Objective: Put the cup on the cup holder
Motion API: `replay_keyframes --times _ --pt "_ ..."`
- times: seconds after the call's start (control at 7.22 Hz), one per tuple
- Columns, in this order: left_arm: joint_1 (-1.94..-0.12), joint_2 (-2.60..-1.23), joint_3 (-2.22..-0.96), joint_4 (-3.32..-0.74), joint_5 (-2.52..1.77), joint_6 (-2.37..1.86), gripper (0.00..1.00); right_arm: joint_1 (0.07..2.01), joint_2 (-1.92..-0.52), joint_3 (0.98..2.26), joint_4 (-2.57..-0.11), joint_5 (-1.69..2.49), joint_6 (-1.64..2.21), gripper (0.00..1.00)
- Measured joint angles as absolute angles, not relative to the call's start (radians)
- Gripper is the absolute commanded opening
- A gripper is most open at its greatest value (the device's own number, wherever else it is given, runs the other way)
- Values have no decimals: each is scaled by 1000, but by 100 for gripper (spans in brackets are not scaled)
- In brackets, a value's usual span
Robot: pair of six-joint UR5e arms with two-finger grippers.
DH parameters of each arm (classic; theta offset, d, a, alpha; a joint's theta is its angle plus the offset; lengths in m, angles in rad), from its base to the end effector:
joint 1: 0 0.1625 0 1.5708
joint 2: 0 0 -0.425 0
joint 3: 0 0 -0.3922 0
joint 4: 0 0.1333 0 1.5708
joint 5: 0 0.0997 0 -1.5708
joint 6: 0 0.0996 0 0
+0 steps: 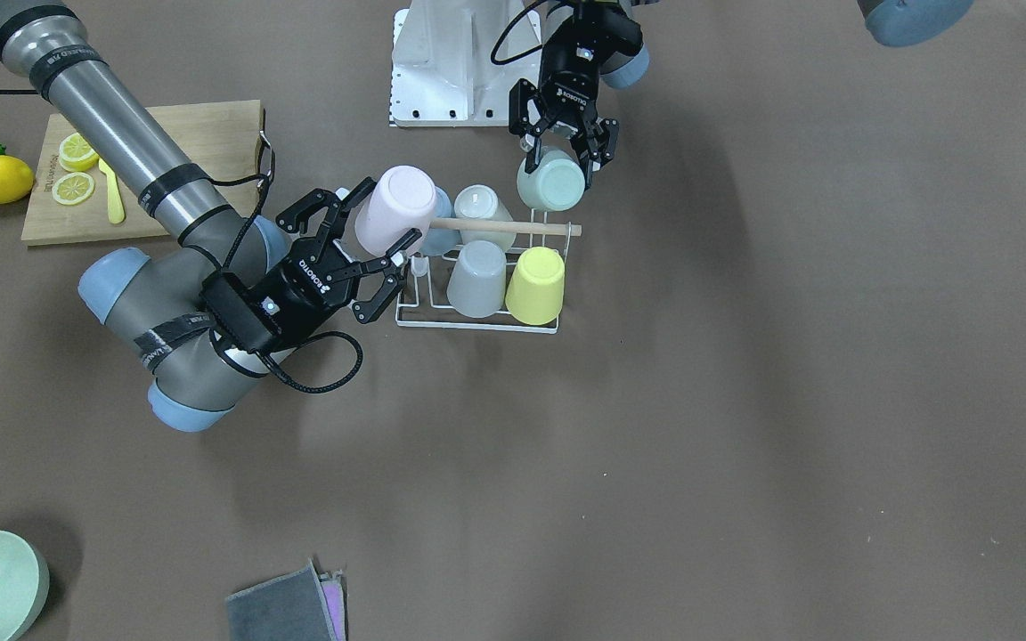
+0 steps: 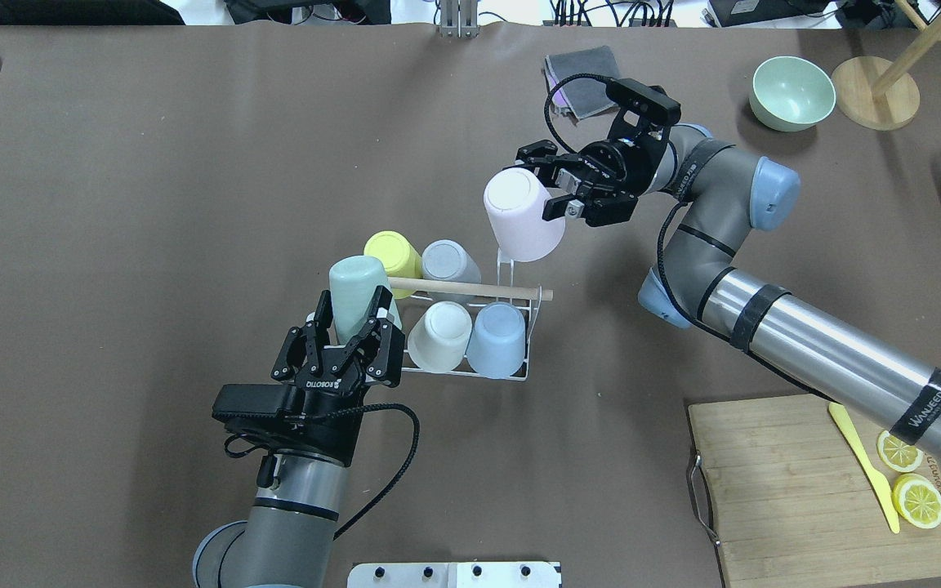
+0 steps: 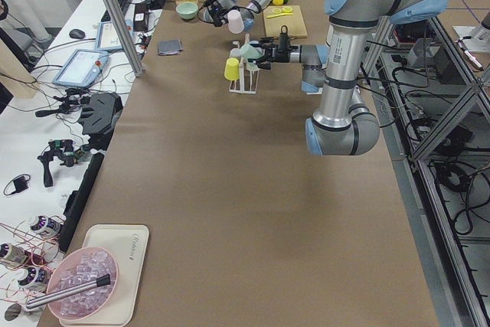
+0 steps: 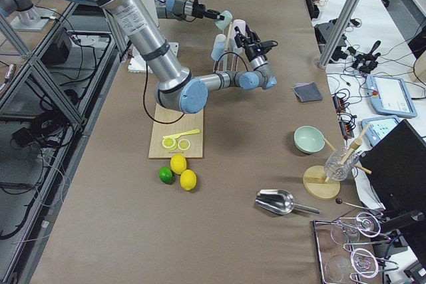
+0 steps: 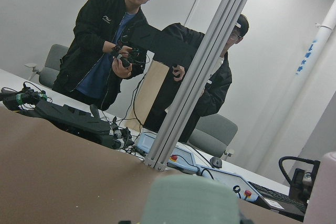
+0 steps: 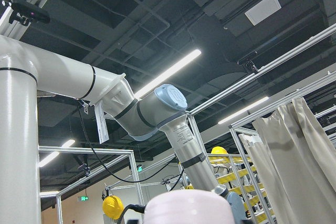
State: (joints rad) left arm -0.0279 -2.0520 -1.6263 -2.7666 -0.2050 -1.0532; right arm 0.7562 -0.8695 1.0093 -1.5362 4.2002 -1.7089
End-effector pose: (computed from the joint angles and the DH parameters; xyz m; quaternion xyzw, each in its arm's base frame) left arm 0.5311 -0.2457 0.2370 0.5528 0.4591 -0.3447 0.6040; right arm -0.4845 -0.5731 0.3298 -0.4366 0.8594 0.2660 0.0035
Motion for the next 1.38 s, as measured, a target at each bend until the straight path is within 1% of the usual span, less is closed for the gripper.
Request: replay_keyframes --times 0.28,0.42,0.55,0.69,0.97,1.38 --pt "-26 -2054 -1608 -2778 -200 -1053 44 756 -870 1009 -1536 4201 -1708 25" --pt "-26 -2057 -1601 -2778 -200 -1053 45 756 -870 1009 -1536 4202 -1712 25" --pt "-26 -2064 -1591 -2777 -199 -1052 63 756 -870 1009 -1536 4201 -1720 25" --pt "-27 -2074 -1575 -2775 -195 -1052 97 756 -869 1009 -1535 4200 -1732 25" --pt "-31 -2082 -1564 -2774 -175 -1051 98 753 -869 1008 -1534 4198 -1771 25" --pt "-36 -2081 -1584 -2774 -166 -1050 98 745 -871 1007 -1534 4189 -1829 25"
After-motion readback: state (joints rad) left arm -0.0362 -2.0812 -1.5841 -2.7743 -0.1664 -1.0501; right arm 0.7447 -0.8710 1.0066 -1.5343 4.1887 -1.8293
